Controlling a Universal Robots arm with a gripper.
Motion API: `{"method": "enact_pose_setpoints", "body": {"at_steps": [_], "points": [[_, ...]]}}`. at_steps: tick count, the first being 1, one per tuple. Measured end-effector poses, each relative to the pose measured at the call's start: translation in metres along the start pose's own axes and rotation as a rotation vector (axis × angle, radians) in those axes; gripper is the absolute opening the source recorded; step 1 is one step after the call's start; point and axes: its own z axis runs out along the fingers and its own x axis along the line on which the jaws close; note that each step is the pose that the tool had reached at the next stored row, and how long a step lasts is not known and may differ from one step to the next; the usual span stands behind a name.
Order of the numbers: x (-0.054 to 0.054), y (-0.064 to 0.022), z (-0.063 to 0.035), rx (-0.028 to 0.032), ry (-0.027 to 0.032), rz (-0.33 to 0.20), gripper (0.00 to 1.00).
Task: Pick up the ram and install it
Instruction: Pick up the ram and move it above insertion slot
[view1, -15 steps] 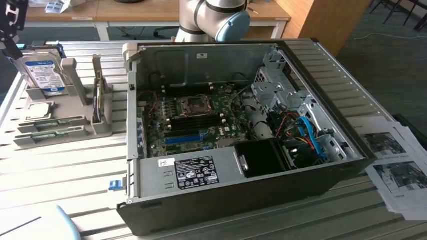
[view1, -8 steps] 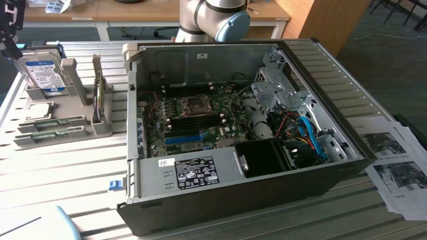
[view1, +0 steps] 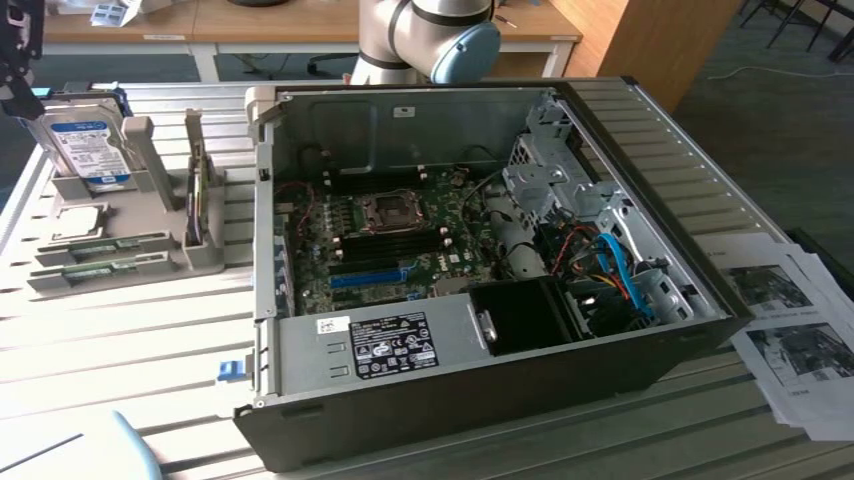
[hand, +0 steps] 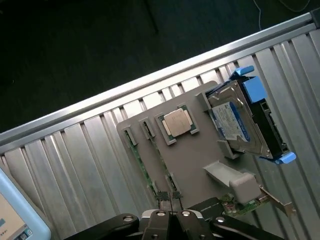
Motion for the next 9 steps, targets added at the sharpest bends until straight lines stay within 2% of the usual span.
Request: {"method": "enact_pose_setpoints", "body": {"at_steps": [9], "points": [[0.0,0.0,0.0003,-0.0028,0.0055,-0.124,0.09]]}}
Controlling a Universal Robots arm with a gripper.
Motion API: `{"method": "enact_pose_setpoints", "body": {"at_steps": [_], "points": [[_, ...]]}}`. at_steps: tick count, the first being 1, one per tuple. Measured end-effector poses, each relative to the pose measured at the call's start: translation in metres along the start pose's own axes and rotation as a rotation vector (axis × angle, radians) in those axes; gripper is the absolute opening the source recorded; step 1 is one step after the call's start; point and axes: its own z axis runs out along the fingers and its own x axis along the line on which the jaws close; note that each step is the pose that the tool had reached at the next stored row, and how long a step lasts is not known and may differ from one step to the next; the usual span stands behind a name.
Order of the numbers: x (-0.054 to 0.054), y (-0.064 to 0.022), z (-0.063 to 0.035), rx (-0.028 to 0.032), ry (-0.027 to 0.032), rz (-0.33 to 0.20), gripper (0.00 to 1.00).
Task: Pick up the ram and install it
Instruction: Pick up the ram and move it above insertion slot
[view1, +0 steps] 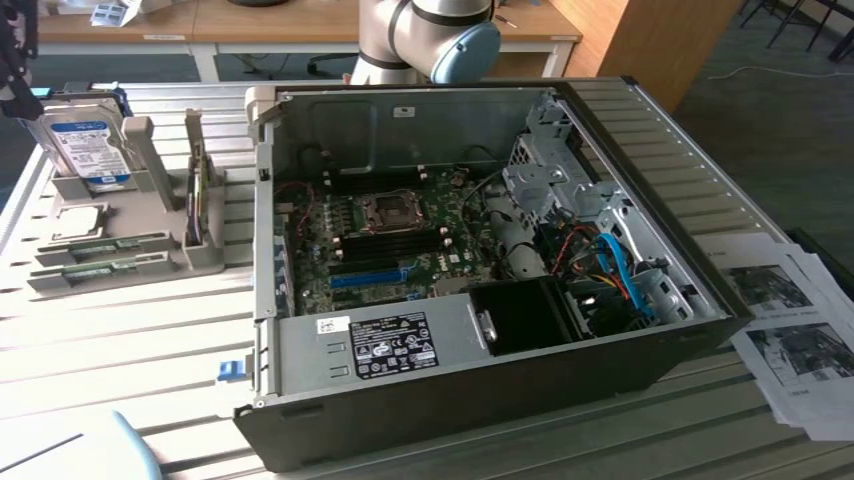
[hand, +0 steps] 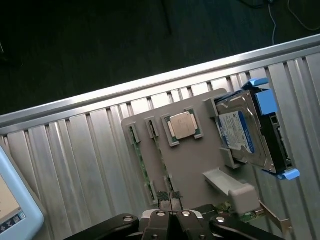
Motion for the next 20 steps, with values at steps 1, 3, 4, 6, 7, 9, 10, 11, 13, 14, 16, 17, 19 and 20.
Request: {"method": "enact_pose_setpoints", "body": {"at_steps": [1,3,4,6,7,9,10,11,13,14,16,17,19,20], "points": [[0.0,0.0,0.0,-0.0003,0.0006,-0.013,0.09],[0.0,0.0,0.0001,-0.0009,0.0018,-0.039,0.09],[0.0,0.0001,0.0001,-0.0011,0.0021,-0.046,0.09],[0.0,0.0001,0.0,-0.0011,0.0023,-0.046,0.09],[0.0,0.0001,0.0001,-0.0011,0.0023,-0.046,0.09],[0.0,0.0002,0.0001,-0.001,0.0023,-0.047,0.09],[0.0,0.0002,0.0001,-0.0011,0.0024,-0.05,0.09],[0.0001,0.0002,0.0,-0.0013,0.0028,-0.055,0.09],[0.0001,0.0002,0.0001,-0.0016,0.0033,-0.068,0.09],[0.0,0.0002,0.0001,-0.0017,0.0035,-0.075,0.09],[0.0,0.0002,0.0001,-0.0021,0.0042,-0.088,0.09],[0.0,0.0002,0.0001,-0.0022,0.0045,-0.096,0.09],[0.0,0.0002,0.0001,-0.0025,0.005,-0.108,0.09],[0.0,0.0002,0.0001,-0.0026,0.0053,-0.114,0.09]]}}
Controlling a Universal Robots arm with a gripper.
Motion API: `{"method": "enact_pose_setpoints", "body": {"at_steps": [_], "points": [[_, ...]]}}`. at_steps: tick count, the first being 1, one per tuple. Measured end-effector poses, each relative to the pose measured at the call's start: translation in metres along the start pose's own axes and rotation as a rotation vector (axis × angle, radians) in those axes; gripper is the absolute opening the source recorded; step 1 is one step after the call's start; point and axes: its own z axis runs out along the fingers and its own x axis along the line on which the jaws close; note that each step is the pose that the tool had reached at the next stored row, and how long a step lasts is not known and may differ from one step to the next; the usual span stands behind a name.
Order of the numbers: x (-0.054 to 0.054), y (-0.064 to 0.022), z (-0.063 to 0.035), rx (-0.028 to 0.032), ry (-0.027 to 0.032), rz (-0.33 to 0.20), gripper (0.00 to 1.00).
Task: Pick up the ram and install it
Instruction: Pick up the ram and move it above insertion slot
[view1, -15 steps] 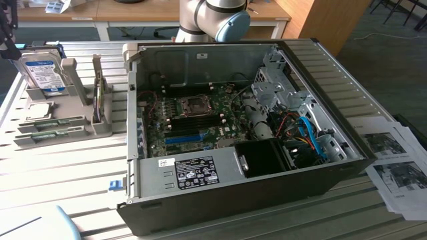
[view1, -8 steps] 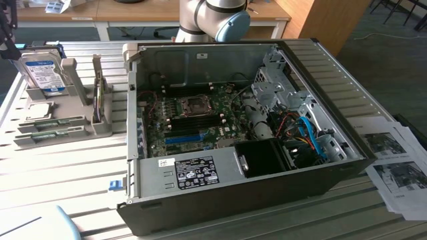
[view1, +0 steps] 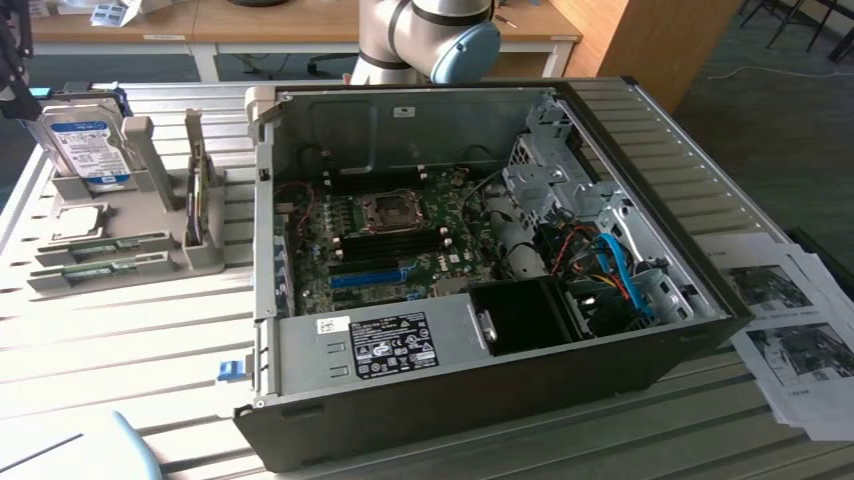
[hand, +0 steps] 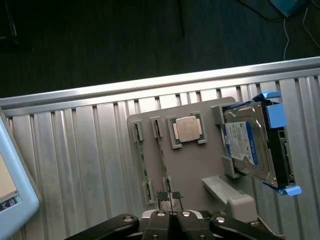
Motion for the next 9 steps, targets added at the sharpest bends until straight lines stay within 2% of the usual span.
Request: {"method": "enact_pose_setpoints", "body": {"at_steps": [4,9], "points": [[0.0,0.0,0.0,-0.0005,0.0009,-0.021,0.09],[0.0,0.0,0.0,-0.0005,0.0009,-0.022,0.09]]}}
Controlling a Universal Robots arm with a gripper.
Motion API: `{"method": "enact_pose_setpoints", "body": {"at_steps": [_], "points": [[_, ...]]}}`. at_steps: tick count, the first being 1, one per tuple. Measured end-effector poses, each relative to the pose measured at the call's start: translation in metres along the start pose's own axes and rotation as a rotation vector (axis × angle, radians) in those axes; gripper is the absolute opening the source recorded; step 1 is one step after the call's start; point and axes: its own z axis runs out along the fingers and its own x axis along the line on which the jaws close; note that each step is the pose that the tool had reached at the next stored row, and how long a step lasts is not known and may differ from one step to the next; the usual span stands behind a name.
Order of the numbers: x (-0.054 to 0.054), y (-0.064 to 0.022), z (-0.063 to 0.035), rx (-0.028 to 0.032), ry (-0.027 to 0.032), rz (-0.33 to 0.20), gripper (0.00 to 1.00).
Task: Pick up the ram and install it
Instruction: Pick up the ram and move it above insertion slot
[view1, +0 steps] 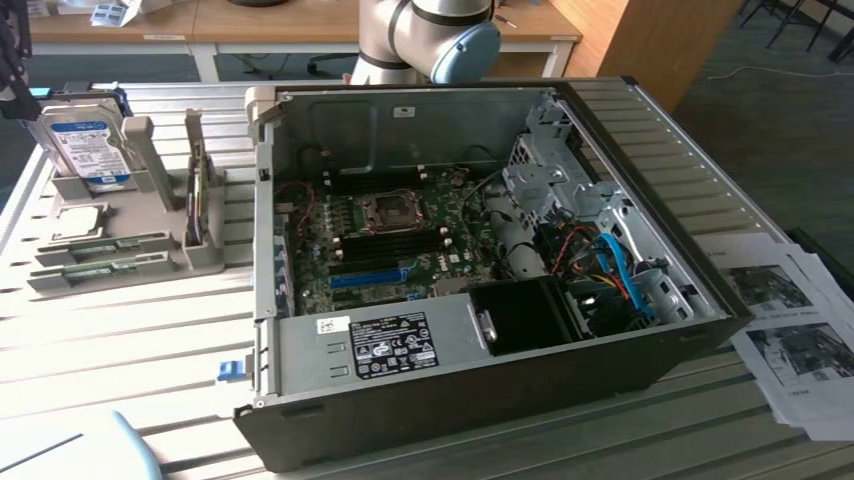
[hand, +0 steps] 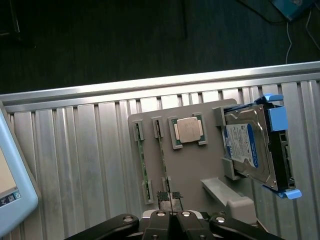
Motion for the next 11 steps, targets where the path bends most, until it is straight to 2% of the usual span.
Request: {"method": "enact_pose_setpoints", "body": {"at_steps": [11], "points": [[0.0,0.0,0.0,0.0,0.0,0.0,0.09]]}}
